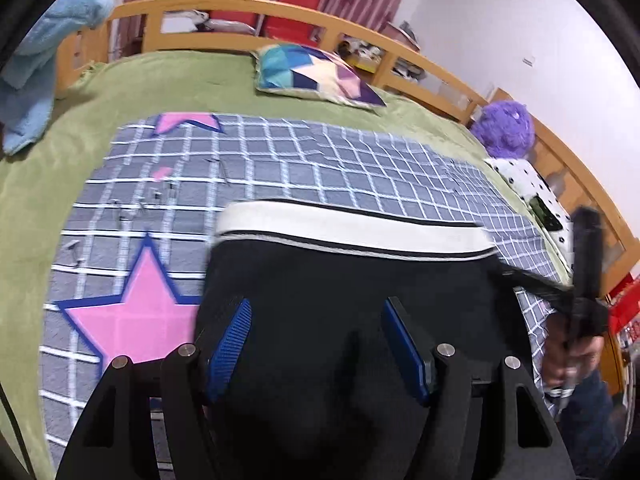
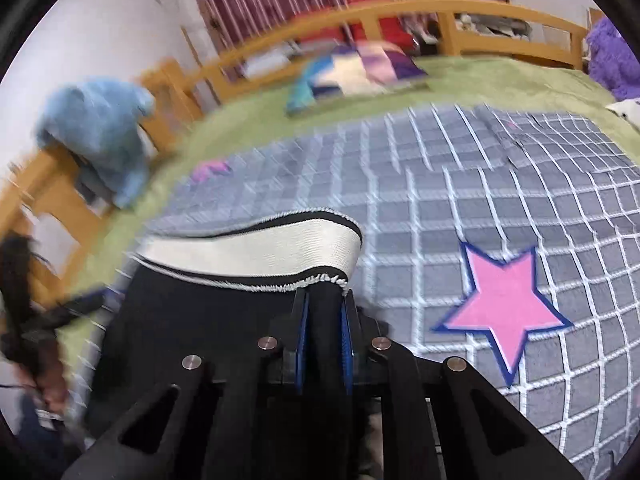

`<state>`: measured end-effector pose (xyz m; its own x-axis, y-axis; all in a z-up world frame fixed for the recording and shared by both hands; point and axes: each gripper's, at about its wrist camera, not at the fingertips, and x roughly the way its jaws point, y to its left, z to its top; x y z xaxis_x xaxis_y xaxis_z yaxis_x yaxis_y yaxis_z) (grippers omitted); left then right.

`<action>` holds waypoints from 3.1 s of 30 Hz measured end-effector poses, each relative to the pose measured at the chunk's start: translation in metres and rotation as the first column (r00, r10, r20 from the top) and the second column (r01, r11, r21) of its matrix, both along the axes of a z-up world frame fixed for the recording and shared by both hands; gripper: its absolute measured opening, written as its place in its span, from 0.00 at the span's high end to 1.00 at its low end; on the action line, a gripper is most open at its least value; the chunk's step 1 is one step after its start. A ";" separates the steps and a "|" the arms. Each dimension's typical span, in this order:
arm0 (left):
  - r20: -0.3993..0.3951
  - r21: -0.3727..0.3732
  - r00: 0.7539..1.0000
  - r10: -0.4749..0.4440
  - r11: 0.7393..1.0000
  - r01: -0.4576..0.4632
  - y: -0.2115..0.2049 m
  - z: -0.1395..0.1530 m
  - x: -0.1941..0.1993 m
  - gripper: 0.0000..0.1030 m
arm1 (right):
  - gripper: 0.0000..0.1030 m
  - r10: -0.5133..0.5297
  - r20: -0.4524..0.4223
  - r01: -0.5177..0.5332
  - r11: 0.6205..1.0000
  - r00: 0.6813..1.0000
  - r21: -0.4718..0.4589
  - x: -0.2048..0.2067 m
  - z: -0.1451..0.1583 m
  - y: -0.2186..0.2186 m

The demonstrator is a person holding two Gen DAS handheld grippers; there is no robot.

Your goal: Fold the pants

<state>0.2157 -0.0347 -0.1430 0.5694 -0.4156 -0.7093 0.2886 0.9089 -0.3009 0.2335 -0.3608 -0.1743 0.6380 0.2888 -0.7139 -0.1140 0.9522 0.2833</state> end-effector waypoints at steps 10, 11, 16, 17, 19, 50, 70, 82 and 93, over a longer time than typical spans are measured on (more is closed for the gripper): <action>-0.046 0.070 0.999 0.030 0.997 -0.026 0.007 -0.013 -0.027 0.36 | 0.67 -0.015 0.105 0.028 0.992 0.994 -0.126 -0.065 0.038 0.034; -0.040 0.060 0.999 0.020 0.998 -0.017 0.013 -0.013 -0.043 0.36 | 0.67 0.033 0.103 -0.018 0.990 0.994 -0.142 -0.080 0.035 0.046; -0.013 0.194 1.000 -0.004 0.981 0.006 0.008 -0.043 -0.101 0.36 | 0.66 0.089 0.082 -0.065 0.964 0.993 -0.257 -0.125 -0.011 0.074; 0.023 0.254 1.000 0.005 0.967 -0.011 0.004 -0.047 -0.111 0.36 | 0.67 0.087 0.100 -0.057 0.959 0.991 -0.276 -0.132 -0.012 0.076; 0.063 0.271 0.998 -0.001 0.962 -0.016 0.003 -0.046 -0.127 0.34 | 0.67 0.071 0.100 -0.042 0.963 0.992 -0.267 -0.144 -0.011 0.076; 0.197 0.139 0.967 0.160 0.972 -0.189 -0.002 0.087 -0.246 0.22 | 0.36 -0.145 0.109 0.165 0.965 0.983 -0.202 -0.275 0.068 0.047; 0.206 0.149 0.958 0.200 0.961 -0.232 0.004 0.092 -0.263 0.17 | 0.07 -0.162 0.171 0.195 0.961 0.972 -0.196 -0.302 0.108 0.069; 0.210 0.145 0.957 0.199 0.962 -0.232 0.005 0.093 -0.265 0.17 | 0.07 -0.187 0.163 0.216 0.959 0.969 -0.184 -0.303 0.107 0.071; 0.208 0.144 0.958 0.200 0.962 -0.232 0.006 0.093 -0.264 0.17 | 0.07 -0.190 0.161 0.218 0.959 0.968 -0.179 -0.303 0.106 0.069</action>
